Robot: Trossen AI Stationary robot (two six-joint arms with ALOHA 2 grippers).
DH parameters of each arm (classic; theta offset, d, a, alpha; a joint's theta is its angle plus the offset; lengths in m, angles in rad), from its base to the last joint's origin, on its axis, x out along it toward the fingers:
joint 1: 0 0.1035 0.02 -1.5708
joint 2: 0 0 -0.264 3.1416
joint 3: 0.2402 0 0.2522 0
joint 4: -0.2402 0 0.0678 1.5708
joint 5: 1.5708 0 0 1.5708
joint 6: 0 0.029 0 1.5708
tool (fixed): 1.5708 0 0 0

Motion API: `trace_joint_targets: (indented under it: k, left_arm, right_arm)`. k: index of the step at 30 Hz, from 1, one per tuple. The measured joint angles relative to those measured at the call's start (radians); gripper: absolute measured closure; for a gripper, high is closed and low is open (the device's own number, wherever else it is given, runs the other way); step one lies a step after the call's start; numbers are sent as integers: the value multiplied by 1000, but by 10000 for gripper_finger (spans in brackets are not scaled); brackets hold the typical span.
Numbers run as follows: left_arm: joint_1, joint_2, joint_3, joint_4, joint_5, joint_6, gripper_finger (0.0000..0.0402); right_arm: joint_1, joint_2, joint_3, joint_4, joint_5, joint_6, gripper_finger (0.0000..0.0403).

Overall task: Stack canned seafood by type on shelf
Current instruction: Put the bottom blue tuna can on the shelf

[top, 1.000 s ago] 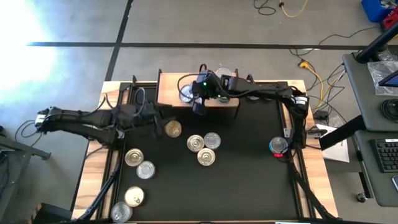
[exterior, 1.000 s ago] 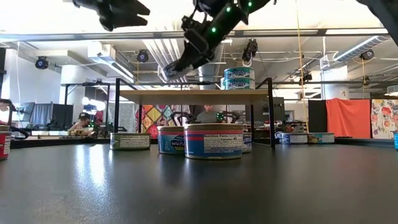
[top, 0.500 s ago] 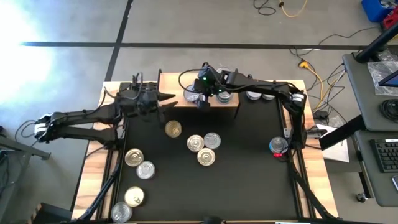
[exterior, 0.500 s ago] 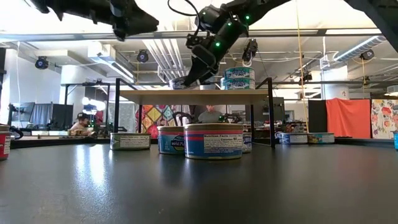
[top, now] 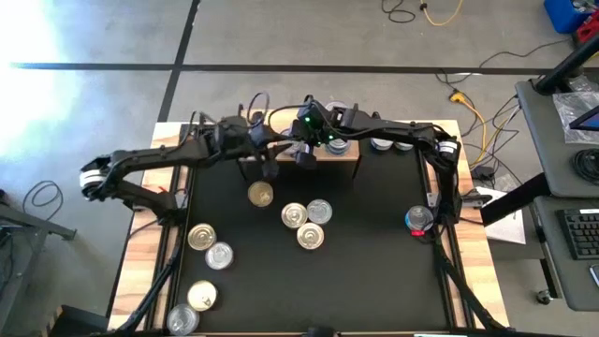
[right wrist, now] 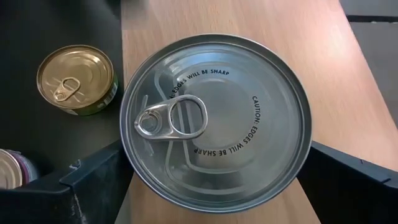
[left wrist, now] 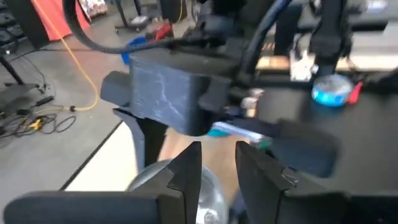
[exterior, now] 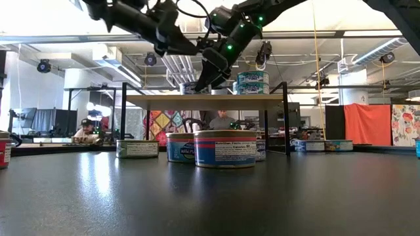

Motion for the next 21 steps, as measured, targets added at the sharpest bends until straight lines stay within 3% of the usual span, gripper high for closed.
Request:
trace_joint_targets:
  k: [6,13,21]
  left_arm:
    - [55,77,52,-44,101,20,325]
    - [96,186,83,-61,83,10,325]
    - [132,290,229,-262,79,53,325]
  right_arm:
    - [0,-1,0,-15,0,31,3]
    - [2,-1,-1,-15,-1,38,3]
    - [7,-4,-1,-47,8,50,3]
